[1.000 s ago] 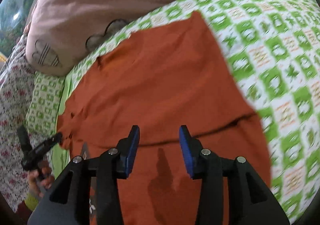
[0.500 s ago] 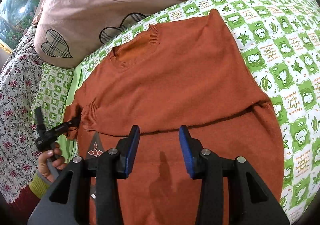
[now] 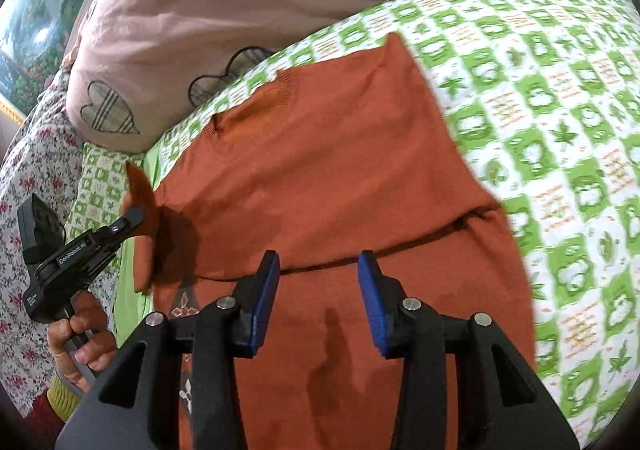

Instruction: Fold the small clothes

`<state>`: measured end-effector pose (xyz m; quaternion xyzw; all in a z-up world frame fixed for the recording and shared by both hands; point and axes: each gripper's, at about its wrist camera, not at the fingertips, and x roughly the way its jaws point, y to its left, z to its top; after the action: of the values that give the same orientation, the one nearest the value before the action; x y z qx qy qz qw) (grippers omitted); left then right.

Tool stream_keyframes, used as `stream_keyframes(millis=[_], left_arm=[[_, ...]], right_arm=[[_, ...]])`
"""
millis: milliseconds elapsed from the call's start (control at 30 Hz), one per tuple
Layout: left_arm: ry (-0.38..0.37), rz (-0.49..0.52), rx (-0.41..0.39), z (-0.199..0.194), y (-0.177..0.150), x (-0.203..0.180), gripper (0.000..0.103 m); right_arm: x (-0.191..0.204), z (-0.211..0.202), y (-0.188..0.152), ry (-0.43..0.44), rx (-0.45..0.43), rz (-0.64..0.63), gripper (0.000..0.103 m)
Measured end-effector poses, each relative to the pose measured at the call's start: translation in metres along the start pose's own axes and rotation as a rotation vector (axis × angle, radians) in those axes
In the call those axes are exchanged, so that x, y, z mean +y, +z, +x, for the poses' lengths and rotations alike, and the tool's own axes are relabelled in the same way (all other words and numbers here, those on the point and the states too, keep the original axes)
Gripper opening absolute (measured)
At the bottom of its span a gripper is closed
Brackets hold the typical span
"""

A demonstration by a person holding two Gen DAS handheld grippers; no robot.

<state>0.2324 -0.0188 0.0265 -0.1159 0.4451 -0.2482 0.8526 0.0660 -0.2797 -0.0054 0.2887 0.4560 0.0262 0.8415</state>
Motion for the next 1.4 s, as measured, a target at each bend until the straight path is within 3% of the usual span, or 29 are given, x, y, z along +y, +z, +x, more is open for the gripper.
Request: stream_keyframes(millis=[267, 467, 567, 633, 700, 800, 1000, 1133, 1233, 1300, 1367, 1400], left_arm=[[-0.094, 0.100, 0.101, 0.096, -0.010, -0.095, 0.007], [-0.044, 0.148, 0.223, 0.158, -0.029, -0.111, 0.010], [-0.060, 0.116, 0.271, 0.159, -0.034, -0.100, 0.022], [-0.069, 0.105, 0.273, 0.147, -0.037, -0.094, 0.037], [-0.061, 0.097, 0.259, 0.127, -0.042, -0.083, 0.050], [-0.032, 0.078, 0.236, 0.088, -0.049, -0.058, 0.052], [0.207, 0.024, 0.142, 0.005, -0.060, 0.017, 0.051], [0.411, -0.115, 0.095, -0.037, -0.068, 0.094, 0.050], [0.474, -0.196, 0.092, -0.043, -0.072, 0.135, 0.050], [0.468, -0.223, 0.105, -0.035, -0.069, 0.151, 0.050], [0.453, -0.229, 0.118, -0.021, -0.062, 0.158, 0.050], [0.476, -0.213, 0.114, -0.016, -0.058, 0.157, 0.049]], right_arm=[[-0.050, -0.020, 0.004, -0.040, -0.027, 0.080, 0.042], [-0.070, -0.022, 0.008, -0.058, -0.021, 0.106, 0.042], [-0.068, -0.018, 0.014, -0.051, -0.013, 0.099, 0.042], [-0.064, -0.013, 0.018, -0.038, -0.010, 0.088, 0.042], [-0.056, -0.005, 0.023, -0.026, -0.003, 0.066, 0.042], [-0.041, 0.013, 0.032, -0.002, 0.006, 0.031, 0.042], [-0.022, 0.062, 0.053, -0.005, 0.036, -0.018, 0.043], [-0.031, 0.093, 0.063, -0.031, 0.067, 0.019, 0.045], [-0.029, 0.108, 0.063, -0.031, 0.084, 0.018, 0.045], [-0.022, 0.113, 0.063, -0.019, 0.081, -0.011, 0.044], [-0.014, 0.114, 0.065, 0.003, 0.075, -0.038, 0.014], [-0.012, 0.115, 0.067, 0.013, 0.080, -0.044, 0.011]])
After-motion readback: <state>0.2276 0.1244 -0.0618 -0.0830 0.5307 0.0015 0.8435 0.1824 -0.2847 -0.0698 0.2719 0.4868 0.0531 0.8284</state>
